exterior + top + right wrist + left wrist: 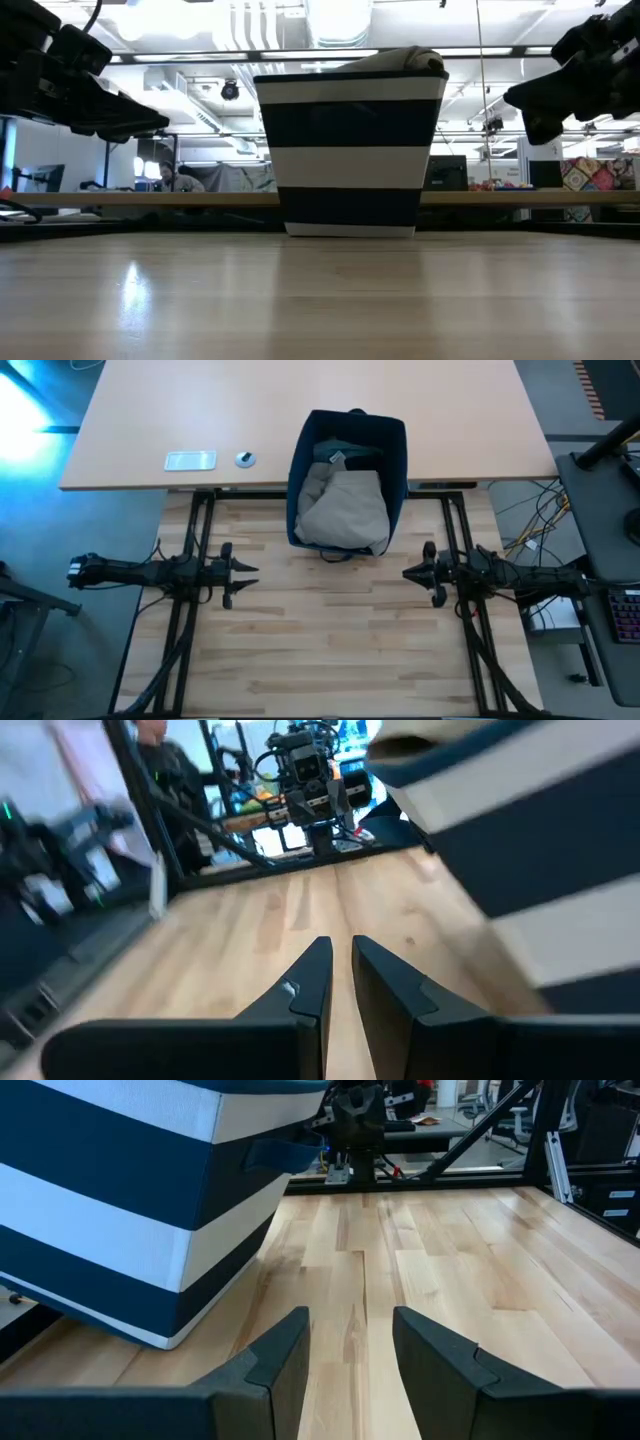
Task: Fold Laundry from Bin
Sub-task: Remove the brown short from the laundry basket
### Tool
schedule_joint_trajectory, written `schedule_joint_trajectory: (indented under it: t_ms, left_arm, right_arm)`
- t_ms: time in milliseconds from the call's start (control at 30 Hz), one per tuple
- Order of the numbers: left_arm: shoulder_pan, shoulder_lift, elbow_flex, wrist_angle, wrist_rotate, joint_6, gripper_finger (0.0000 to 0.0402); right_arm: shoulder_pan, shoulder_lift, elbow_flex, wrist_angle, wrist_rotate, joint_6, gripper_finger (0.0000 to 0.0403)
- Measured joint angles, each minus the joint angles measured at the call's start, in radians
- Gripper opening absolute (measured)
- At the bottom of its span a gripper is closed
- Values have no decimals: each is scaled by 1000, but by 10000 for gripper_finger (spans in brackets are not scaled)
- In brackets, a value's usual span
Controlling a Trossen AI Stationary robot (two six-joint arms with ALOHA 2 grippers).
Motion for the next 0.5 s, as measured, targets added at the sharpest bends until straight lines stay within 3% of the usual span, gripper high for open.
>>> schedule_joint_trajectory:
  t_ms: [100, 167, 333, 500]
  left_arm:
    - [0, 0, 0, 0, 0, 0, 131]
    - [0, 0, 0, 0, 0, 0, 131]
    - [0, 0, 0, 0, 0, 0, 131]
    - [0, 5, 0, 34, -47, 24, 131]
  right_arm:
    - [0, 0, 0, 4, 0, -120, 38]
    - [0, 0, 0, 51, -1, -107, 38]
    - [0, -1, 1, 237, 7, 159, 38]
    - [0, 1, 70, 257, 178, 341, 38]
